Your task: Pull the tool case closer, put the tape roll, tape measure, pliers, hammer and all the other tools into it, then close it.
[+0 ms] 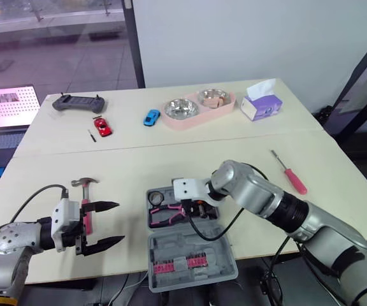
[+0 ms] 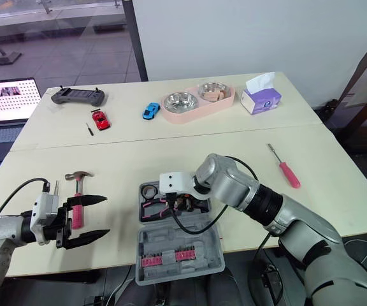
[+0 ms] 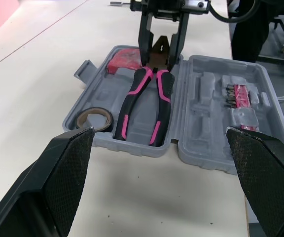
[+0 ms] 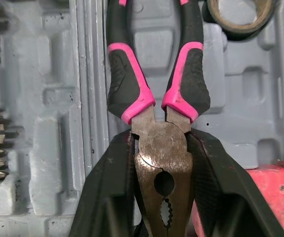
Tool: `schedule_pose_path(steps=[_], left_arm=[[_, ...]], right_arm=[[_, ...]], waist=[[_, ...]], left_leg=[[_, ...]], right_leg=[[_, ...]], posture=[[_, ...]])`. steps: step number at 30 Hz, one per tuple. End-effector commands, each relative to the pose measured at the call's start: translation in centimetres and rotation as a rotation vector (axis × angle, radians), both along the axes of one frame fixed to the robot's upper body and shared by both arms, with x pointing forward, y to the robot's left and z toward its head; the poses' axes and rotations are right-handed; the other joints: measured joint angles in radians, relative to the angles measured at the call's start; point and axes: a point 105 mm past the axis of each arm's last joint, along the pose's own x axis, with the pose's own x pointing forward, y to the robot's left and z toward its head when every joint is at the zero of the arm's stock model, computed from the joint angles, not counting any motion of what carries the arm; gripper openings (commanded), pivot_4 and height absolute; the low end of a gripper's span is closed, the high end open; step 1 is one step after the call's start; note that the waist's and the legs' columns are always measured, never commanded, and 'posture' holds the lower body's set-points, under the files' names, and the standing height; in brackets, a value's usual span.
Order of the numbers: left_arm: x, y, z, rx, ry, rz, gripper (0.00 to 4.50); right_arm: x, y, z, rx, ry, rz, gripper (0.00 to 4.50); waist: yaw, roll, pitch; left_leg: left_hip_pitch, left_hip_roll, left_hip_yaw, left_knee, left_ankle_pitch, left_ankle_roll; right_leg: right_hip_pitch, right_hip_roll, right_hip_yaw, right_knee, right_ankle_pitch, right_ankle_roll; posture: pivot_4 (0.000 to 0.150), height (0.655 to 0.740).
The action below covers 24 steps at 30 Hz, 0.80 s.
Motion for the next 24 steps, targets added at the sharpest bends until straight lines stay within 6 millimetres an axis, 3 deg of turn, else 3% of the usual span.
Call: schedule_pose_path(steps=[1,3,12,15,22,24], left_arm=[[0.0,-0.3,0.3,-0.001,-0.018,-0.011,4.50],[0.0,-0.3,0.3,-0.002,-0.019,-0.009,4.50],[0.2,-0.3,0.3,-0.004,-0.026,0.003,4.50],[0.2,-0.2,0.3,-0.005,-0.027,0.006,4.50],[0.0,-0.3,0.2,-0.005,-0.018,0.010,4.50],[0.0,-0.2,0.2,-0.005,-0.017,0.011,4.50]], right_arm=[[0.1,0.7,0.6,0.049,-0.005,-0.016,3.43],[0.3,1.1,1.0,0.082,-0.007,-0.034,4.36],[0.2,3.0,4.7,0.300,-0.047,-0.066,4.36],[-0.7,3.1,4.5,0.341,-0.047,-0.092,3.52],[-2.9,4.5,2.9,0.517,-0.063,-0.127,0.02],[-2.9,4.5,2.4,0.581,-0.090,-0.147,0.02]], waist=[[0.001,0.000,0.000],[0.000,0.000,0.000],[0.002,0.000,0.000],[0.002,0.000,0.000],[0.001,-0.001,0.000],[0.001,-0.001,-0.001]], left_leg=[[0.000,0.000,0.000,0.000,0.000,0.000],[0.000,0.000,0.000,0.000,0.000,0.000],[0.000,0.000,0.000,0.000,0.000,0.000],[0.000,0.000,0.000,0.000,0.000,0.000],[0.000,0.000,0.000,0.000,0.000,0.000],[0.001,0.000,0.000,0.000,0.000,0.000]], right_leg=[[0.000,0.000,0.000,0.000,0.000,0.000],[0.000,0.000,0.000,0.000,0.000,0.000],[0.000,0.000,0.001,0.001,0.000,0.000],[0.000,0.000,0.002,0.001,0.000,0.000],[0.000,0.000,0.002,0.001,0.000,0.000],[0.000,0.000,0.002,0.001,0.000,0.000]], posture=[[0.150,0.7400],[0.150,0.7400],[0.150,0.7400],[0.150,0.7400],[0.150,0.7400],[0.150,0.7400]])
